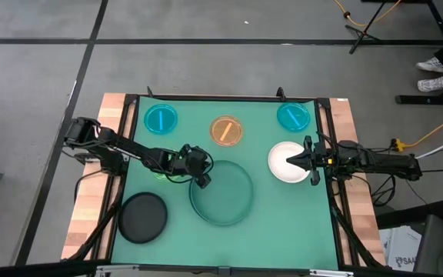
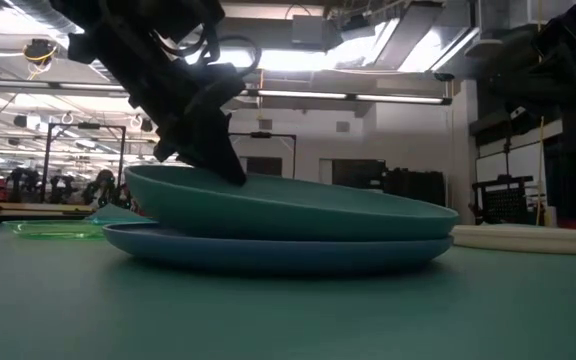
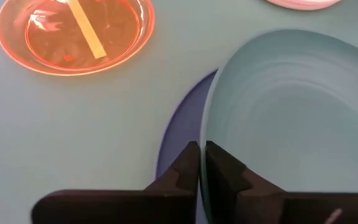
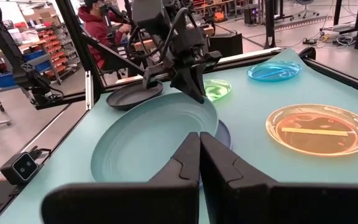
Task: Stack plastic plates
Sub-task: Stack the green plate on top of the blue plate, then stack the black plate on top of the green plate
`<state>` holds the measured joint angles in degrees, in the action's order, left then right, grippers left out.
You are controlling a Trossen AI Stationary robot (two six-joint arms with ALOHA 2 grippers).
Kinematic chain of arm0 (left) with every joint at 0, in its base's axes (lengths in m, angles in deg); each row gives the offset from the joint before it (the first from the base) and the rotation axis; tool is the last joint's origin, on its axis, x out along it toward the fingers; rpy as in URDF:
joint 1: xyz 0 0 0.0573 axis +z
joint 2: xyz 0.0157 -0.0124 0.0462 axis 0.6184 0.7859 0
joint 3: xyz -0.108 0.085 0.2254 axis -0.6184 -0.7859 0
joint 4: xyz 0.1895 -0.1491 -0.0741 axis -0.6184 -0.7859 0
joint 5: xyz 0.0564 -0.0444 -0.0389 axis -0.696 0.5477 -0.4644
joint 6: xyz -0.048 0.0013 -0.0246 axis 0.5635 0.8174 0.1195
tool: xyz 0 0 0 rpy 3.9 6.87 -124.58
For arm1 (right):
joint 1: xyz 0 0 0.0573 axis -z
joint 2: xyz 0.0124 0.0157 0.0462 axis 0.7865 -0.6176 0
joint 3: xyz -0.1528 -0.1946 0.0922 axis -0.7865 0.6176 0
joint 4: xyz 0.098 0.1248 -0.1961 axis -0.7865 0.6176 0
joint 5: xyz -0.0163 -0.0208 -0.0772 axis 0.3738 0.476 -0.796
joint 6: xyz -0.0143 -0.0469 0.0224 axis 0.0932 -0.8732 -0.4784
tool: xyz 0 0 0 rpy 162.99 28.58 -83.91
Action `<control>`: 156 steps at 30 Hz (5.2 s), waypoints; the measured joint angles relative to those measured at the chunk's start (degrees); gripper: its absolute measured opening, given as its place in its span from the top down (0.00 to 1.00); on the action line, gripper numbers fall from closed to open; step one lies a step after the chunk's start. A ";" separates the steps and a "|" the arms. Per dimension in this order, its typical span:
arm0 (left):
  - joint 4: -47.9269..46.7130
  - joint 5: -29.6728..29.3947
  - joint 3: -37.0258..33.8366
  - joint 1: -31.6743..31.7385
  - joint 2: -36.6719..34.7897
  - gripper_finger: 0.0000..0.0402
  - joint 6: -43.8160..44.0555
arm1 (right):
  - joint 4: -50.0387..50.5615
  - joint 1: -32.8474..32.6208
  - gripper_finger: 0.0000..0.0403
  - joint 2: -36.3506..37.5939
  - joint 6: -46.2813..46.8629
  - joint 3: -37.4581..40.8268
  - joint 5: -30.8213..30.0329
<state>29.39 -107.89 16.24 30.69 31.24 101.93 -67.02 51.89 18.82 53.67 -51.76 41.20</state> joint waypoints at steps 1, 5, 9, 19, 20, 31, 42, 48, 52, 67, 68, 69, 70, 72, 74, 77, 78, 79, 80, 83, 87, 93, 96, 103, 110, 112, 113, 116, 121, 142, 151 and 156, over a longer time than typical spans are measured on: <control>-0.18 0.04 0.00 0.02 0.00 0.94 0.00 | -0.02 0.00 1.00 0.00 0.00 0.00 0.00; -0.40 -0.28 0.00 0.60 0.00 0.84 0.42 | -0.02 0.00 1.00 0.00 0.00 0.00 0.00; -0.40 0.89 0.02 1.30 0.00 0.75 -0.25 | -0.02 0.00 1.00 0.00 0.00 0.00 0.00; -2.31 2.60 1.35 -0.02 -5.18 0.71 -2.84 | -0.11 0.00 1.00 0.00 0.00 0.00 0.00; -2.54 2.62 2.03 -0.58 -5.66 0.71 -3.34 | -0.10 0.00 1.00 0.00 0.00 0.00 0.00; -9.60 -2.05 13.91 -8.14 -5.52 0.71 -7.65 | -0.09 0.00 1.00 0.00 0.00 0.00 0.00; -21.06 -4.97 23.61 -12.51 -1.73 0.71 -0.59 | -0.21 0.00 1.00 0.00 0.02 0.00 2.10; -29.63 -3.66 30.28 -14.92 2.82 0.71 5.92 | -1.73 0.00 1.00 0.00 -3.32 0.00 1.39; -38.94 -1.13 35.82 -16.55 6.39 0.71 14.04 | -8.68 0.00 1.00 0.00 -5.99 0.02 -2.14; -59.07 19.72 41.13 -24.24 13.06 0.71 48.94 | -21.53 0.00 1.00 0.02 -12.14 0.00 -11.56; -60.09 20.30 41.12 -24.75 13.07 0.71 50.85 | -21.58 0.00 1.00 0.02 -12.21 0.00 -11.95; -60.69 20.52 40.92 -25.23 13.06 0.71 52.97 | -21.66 0.00 1.00 0.02 -12.23 0.00 -12.34; -61.08 20.47 40.68 -25.59 13.04 0.71 54.96 | -21.64 -0.02 1.00 0.02 -12.30 0.00 -12.66; -62.46 20.74 40.21 -26.29 13.05 0.71 57.99 | -21.64 0.00 1.00 0.02 -12.71 0.00 -13.16; -63.23 22.36 39.44 -26.89 13.05 0.71 60.24 | -21.60 0.00 1.00 0.02 -13.39 0.00 -13.33; -62.98 24.89 37.30 -27.54 13.00 0.71 62.88 | -21.57 0.00 1.00 0.02 -13.51 0.00 -13.33; -63.06 25.61 36.62 -27.66 13.00 0.71 63.36 | -21.45 0.00 1.00 0.02 -13.50 0.00 -13.33; -62.88 26.18 36.02 -27.77 13.00 0.71 63.89 | -21.24 0.00 1.00 0.02 -13.51 0.00 -13.33; -62.49 26.60 35.39 -27.84 13.00 0.71 64.25 | -21.02 0.00 1.00 0.02 -13.50 0.00 -13.33; -61.02 27.58 33.31 -27.81 13.00 0.71 64.53 | -20.92 -0.02 1.00 0.02 -13.51 0.00 -13.33; -57.91 28.01 30.93 -27.80 13.00 0.71 64.55 | -20.44 -0.01 1.00 0.02 -13.49 0.00 -13.31; -56.18 28.67 27.61 -27.81 13.00 0.71 65.79 | -19.87 0.00 1.00 0.02 -13.49 0.00 -13.31; -55.44 29.62 26.57 -27.82 13.00 0.71 66.27 | -19.82 0.00 1.00 0.02 -13.49 0.00 -13.29; -49.68 29.76 22.56 -27.85 13.00 0.71 67.25 | -19.81 0.00 1.00 0.02 -13.49 0.00 -13.27; -46.92 29.76 20.03 -27.93 13.00 0.71 67.34 | -19.73 0.00 1.00 0.02 -13.49 0.00 -13.11; -46.89 29.70 20.00 -27.93 13.00 0.71 66.14 | -19.72 -0.02 1.00 0.02 -13.49 0.00 -13.11; -46.89 29.68 20.00 -27.93 13.00 0.72 65.68 | -19.74 0.00 1.00 0.02 -13.49 0.00 -13.11; -46.92 29.31 20.00 -27.93 13.00 0.74 64.65 | -19.71 0.00 1.00 0.02 -13.49 0.00 -13.11; -46.89 28.87 20.00 -27.93 13.00 0.82 63.80 | -19.37 -0.02 1.00 0.02 -13.49 0.00 -13.16; -46.85 31.18 20.02 -28.92 12.94 0.97 59.44 | -18.83 -0.01 1.00 0.02 -13.49 0.00 -13.29; -53.99 29.62 24.05 -29.64 12.66 0.98 58.19 | -18.78 0.00 1.00 0.02 -13.49 0.00 -13.29; -61.73 25.15 30.32 -29.64 12.66 0.98 56.24 | -18.78 0.00 1.00 0.01 -13.49 0.00 -13.29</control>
<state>-32.34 -82.73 46.56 1.05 43.89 158.17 -85.80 51.89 18.83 40.18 -51.76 27.91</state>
